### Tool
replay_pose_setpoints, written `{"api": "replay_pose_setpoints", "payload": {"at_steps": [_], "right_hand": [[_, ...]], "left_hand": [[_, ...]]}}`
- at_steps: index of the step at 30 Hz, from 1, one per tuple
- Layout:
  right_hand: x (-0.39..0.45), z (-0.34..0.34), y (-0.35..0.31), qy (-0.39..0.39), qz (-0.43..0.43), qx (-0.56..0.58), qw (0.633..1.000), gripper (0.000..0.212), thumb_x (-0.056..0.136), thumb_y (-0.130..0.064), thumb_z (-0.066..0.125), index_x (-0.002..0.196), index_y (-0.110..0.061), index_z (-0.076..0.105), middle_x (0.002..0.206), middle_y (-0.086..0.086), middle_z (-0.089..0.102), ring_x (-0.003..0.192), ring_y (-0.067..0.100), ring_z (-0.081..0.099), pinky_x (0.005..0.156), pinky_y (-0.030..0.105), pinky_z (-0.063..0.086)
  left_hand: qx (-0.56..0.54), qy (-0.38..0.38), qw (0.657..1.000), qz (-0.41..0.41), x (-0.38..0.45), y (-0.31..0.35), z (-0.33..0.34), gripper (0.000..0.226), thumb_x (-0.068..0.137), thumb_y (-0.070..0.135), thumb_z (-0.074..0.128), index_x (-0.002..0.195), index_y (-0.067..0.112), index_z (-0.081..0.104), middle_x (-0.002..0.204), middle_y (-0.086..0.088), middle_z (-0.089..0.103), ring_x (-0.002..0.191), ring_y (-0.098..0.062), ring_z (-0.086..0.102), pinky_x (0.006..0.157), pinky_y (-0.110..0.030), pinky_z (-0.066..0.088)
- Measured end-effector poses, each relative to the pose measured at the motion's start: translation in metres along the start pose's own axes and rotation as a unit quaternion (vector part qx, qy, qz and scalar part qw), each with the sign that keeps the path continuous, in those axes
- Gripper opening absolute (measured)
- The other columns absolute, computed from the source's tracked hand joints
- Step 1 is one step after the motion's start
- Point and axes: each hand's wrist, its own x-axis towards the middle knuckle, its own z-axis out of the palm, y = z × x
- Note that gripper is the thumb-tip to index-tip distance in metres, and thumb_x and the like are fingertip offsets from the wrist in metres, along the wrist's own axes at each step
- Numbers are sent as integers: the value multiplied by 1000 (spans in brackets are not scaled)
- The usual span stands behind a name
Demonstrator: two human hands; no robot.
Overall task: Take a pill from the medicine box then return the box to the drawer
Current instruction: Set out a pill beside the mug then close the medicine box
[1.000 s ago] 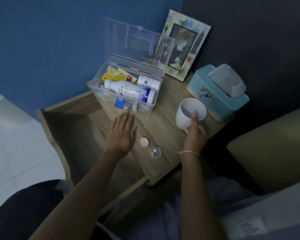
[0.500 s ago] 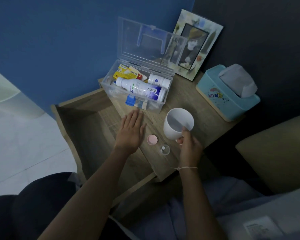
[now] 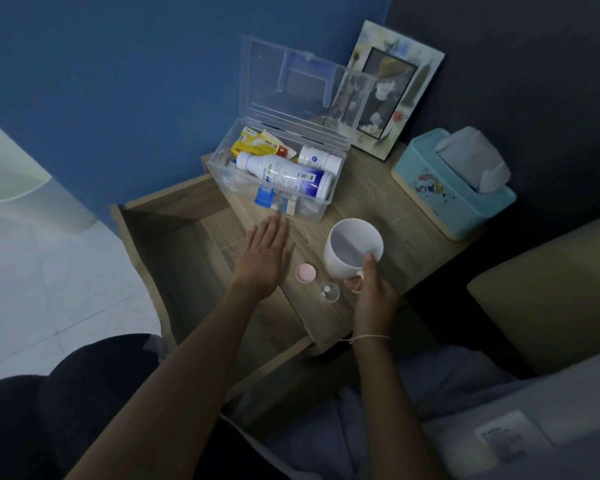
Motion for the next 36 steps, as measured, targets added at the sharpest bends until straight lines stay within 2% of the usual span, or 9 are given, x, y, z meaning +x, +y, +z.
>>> {"api": "replay_pose_setpoints", "payload": {"at_steps": [3, 6, 9, 12, 16, 20, 24, 30, 36], "right_hand": [[-2, -1, -3, 2, 1, 7, 1000, 31, 85, -48, 61, 76, -19, 67, 73, -3, 70, 70, 6, 67, 60, 22, 44], [-3, -3, -10, 10, 3, 15, 1000, 28, 82, -42, 68, 90, -15, 65, 90, 2, 70, 81, 11, 65, 62, 23, 45], [-4, -5, -19, 29, -19, 14, 999, 28, 78, -34, 74, 95, -16, 60, 100, 5, 67, 85, 9, 63, 63, 21, 46], [-12, -6, -28, 39, -87, -9, 995, 37, 78, -32, 74, 108, -18, 58, 116, 4, 63, 99, 16, 64, 67, 21, 51], [-23, 5, -51, 26, -220, -89, 971, 41, 81, -42, 67, 117, -25, 56, 126, -1, 55, 108, 14, 55, 73, 25, 51], [-19, 24, -85, -3, -303, -103, 947, 41, 82, -37, 67, 120, -23, 58, 127, -2, 54, 114, 6, 47, 77, 5, 34], [-7, 40, -112, -31, -355, -109, 928, 37, 83, -28, 69, 118, -19, 59, 123, 0, 58, 112, 5, 48, 81, -7, 29], [13, 58, -129, -57, -379, -138, 913, 43, 83, -27, 69, 123, -15, 57, 129, 4, 58, 120, 14, 51, 94, 22, 38], [41, 75, -132, -90, -370, -172, 909, 53, 83, -26, 68, 132, -14, 50, 138, 7, 52, 128, 19, 45, 103, 30, 37]], "left_hand": [[3, -20, 1000, -7, -3, 1, -3, 54, 103, 36, 20, 151, 14, 8, 162, -8, 2, 149, -20, -3, 122, -37, -1], [-1, -15, 1000, -20, -13, 3, -3, 54, 103, 33, 23, 151, 12, 10, 162, -8, 5, 149, -21, 2, 122, -35, 1], [-54, -18, 997, -44, -24, 2, -8, 53, 102, 35, 28, 150, 14, 17, 161, -5, 12, 149, -20, 9, 122, -38, 13], [-72, 23, 996, -39, -37, 4, -21, 52, 101, 36, 33, 149, 18, 24, 159, -6, 24, 146, -22, 22, 116, -38, 25], [-49, 101, 994, -17, -40, 7, -46, 51, 100, 35, 36, 148, 17, 29, 157, -8, 28, 143, -25, 29, 112, -37, 32], [-27, 154, 988, 5, -27, 4, -75, 53, 99, 29, 43, 147, 11, 30, 156, -12, 30, 143, -27, 29, 114, -35, 27], [-14, 185, 983, 6, -11, -1, -98, 53, 99, 29, 44, 145, 8, 32, 154, -14, 32, 142, -28, 31, 116, -39, 28], [-7, 187, 982, -4, 5, -5, -115, 54, 100, 34, 39, 147, 12, 28, 158, -11, 25, 146, -25, 22, 119, -40, 25], [6, 168, 986, -12, 22, -13, -114, 57, 100, 37, 35, 148, 10, 23, 159, -11, 19, 148, -26, 15, 121, -38, 15]]}}
